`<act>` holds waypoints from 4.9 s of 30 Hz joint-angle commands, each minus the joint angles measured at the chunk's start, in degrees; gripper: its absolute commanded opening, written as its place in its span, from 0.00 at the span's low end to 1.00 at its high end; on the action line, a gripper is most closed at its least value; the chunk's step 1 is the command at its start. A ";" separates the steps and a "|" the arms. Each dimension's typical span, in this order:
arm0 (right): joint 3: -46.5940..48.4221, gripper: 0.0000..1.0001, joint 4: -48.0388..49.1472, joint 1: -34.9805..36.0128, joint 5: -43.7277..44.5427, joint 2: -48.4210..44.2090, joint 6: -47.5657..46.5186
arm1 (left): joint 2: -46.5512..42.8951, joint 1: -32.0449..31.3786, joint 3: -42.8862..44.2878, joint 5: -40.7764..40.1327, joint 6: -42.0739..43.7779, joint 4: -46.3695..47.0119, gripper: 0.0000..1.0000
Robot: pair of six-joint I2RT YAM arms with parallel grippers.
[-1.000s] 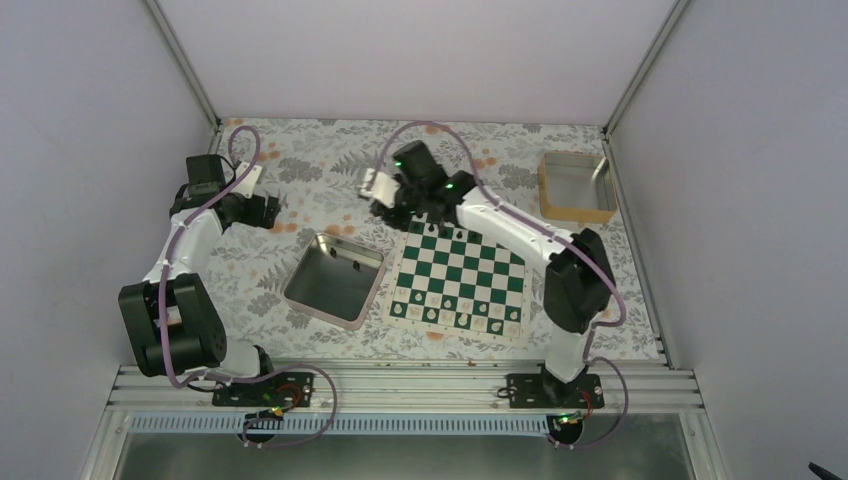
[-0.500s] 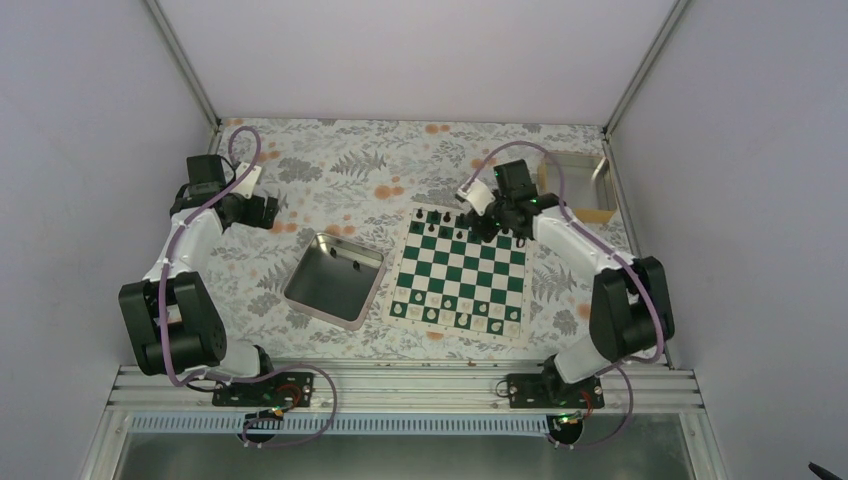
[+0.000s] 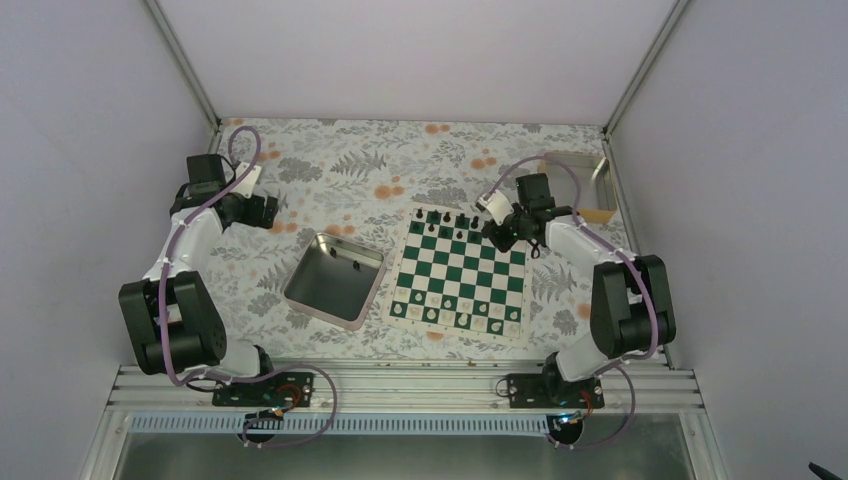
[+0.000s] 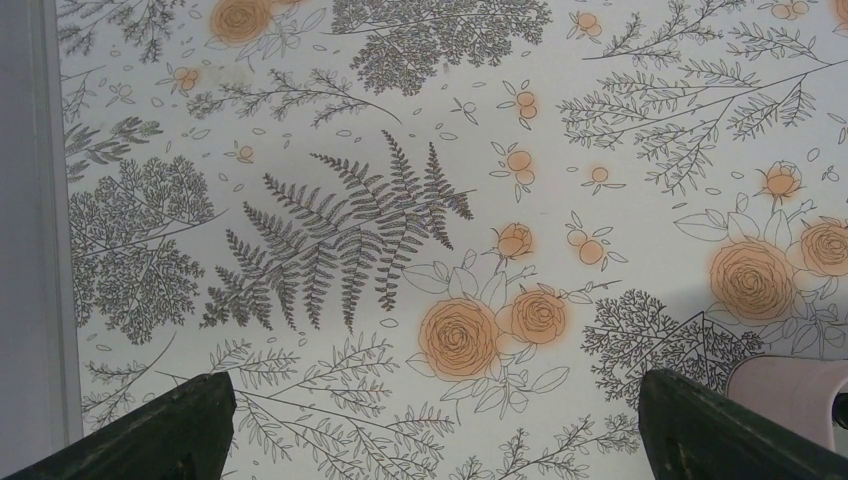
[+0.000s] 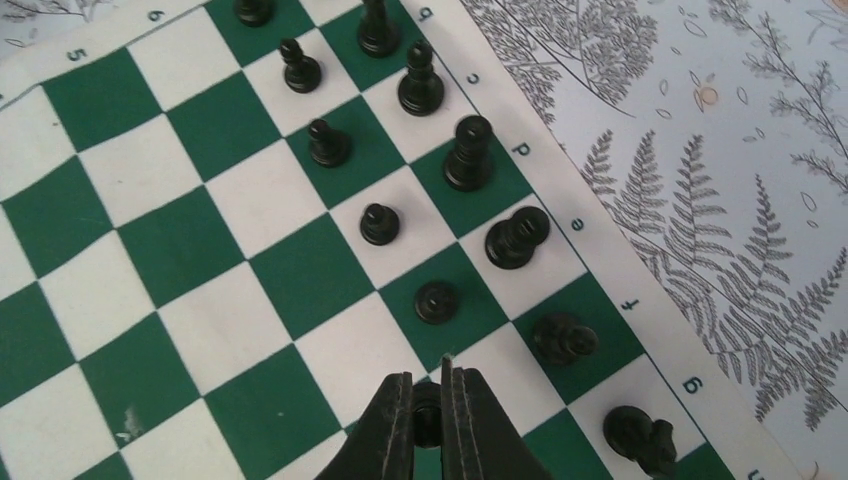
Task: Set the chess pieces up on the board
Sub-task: Place the chess piece on the chessboard, then pick up the chess piece from the storage box.
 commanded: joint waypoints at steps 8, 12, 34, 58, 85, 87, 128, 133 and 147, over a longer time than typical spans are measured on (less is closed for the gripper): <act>-1.27 0.05 4.08 -3.19 -2.93 2.88 -2.09 | 0.57 0.14 1.46 0.17 -0.24 0.09 1.00; -1.32 0.05 4.68 -3.52 -2.69 4.06 -2.61 | 0.51 0.15 1.29 0.25 -0.24 0.27 1.00; -0.34 0.06 5.79 -4.07 -3.10 9.10 -3.45 | 0.56 0.02 1.29 1.08 0.09 -0.16 1.00; 0.81 0.07 6.72 -4.13 -2.67 10.91 -3.63 | -0.10 0.05 0.58 1.05 0.20 0.10 1.00; 0.30 0.21 6.10 -4.08 -1.10 8.38 -4.11 | 0.10 0.03 0.12 2.10 0.77 -0.34 1.00; 0.45 0.22 5.31 -4.06 -1.43 7.27 -4.07 | 0.00 -0.02 0.14 2.18 0.81 -0.43 1.00; 50.79 0.22 -6.74 40.72 -0.41 39.88 -0.79 | -1.45 -1.74 -0.95 5.60 1.45 0.35 1.00; 52.98 0.23 -6.38 41.34 0.79 42.64 -0.90 | -1.43 -1.79 -1.02 6.35 1.60 0.62 1.00; 53.84 0.28 -3.82 43.12 9.96 44.59 -0.83 | -1.57 -1.83 -1.45 7.63 1.96 0.98 1.00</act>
